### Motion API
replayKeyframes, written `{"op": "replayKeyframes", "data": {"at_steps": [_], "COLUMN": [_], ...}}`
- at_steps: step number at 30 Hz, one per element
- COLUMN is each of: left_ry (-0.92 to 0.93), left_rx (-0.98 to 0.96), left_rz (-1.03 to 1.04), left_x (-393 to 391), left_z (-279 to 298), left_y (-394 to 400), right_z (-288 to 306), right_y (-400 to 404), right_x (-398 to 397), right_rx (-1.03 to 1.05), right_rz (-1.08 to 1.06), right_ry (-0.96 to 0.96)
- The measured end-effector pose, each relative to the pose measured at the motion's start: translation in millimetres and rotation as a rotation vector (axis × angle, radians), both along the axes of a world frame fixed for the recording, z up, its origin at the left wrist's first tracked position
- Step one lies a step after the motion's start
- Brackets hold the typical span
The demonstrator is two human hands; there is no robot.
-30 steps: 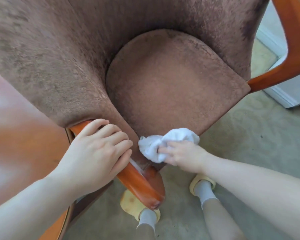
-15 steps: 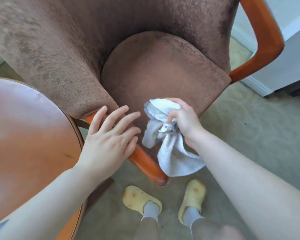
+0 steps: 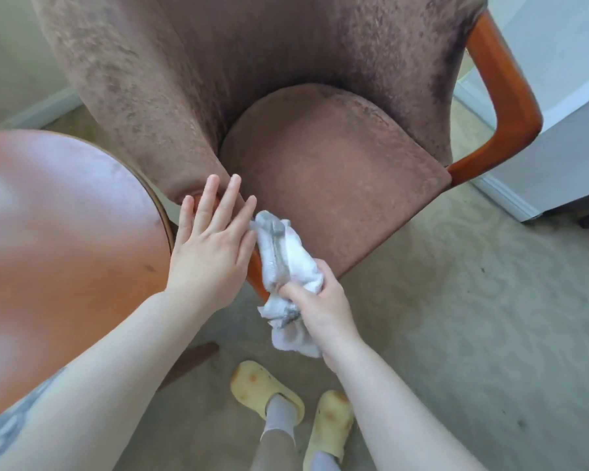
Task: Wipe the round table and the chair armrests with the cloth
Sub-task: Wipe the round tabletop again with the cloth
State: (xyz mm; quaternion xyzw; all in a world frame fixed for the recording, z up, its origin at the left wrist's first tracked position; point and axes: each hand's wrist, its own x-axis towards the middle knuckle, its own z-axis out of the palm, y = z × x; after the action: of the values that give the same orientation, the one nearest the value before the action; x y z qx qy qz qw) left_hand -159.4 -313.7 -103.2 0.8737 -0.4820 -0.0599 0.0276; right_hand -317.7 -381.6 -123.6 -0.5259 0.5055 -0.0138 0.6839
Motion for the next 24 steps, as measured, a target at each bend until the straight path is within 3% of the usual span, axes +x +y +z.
{"op": "replayKeyframes", "data": {"at_steps": [2,6,10,12,14,16,19,22,24], "left_ry": [0.012,0.022,0.117,0.173,0.222,0.261,0.278,0.248,0.244], "left_rx": [0.027,0.046,-0.012,0.033,0.128,0.178,0.195,0.194,0.166], "left_rz": [-0.025,-0.05,0.008,0.051,0.132,0.279,0.488,0.616,0.705], "left_x": [-1,-7,-22,-26,-24,-14,4,23,32], "left_z": [3,-1,-10,-19,-31,-41,-50,-54,-54], "left_y": [13,39,66,96,140,192,271,337,374], "right_z": [-1,-3,24,48,66,67,30,-10,-22], "right_y": [-4,-1,28,46,80,116,159,209,259], "right_x": [-23,-46,4,28,56,87,138,171,167], "right_rx": [-0.077,0.137,0.103,0.03,-0.158,-0.457,-0.817,-0.85,-0.849], "right_rz": [0.05,-0.102,-0.511,-0.563,-0.458,-0.217,0.2,0.367,0.491], "right_ry": [0.015,0.164,0.012,-0.184,-0.363,-0.43,-0.222,0.145,0.09]}}
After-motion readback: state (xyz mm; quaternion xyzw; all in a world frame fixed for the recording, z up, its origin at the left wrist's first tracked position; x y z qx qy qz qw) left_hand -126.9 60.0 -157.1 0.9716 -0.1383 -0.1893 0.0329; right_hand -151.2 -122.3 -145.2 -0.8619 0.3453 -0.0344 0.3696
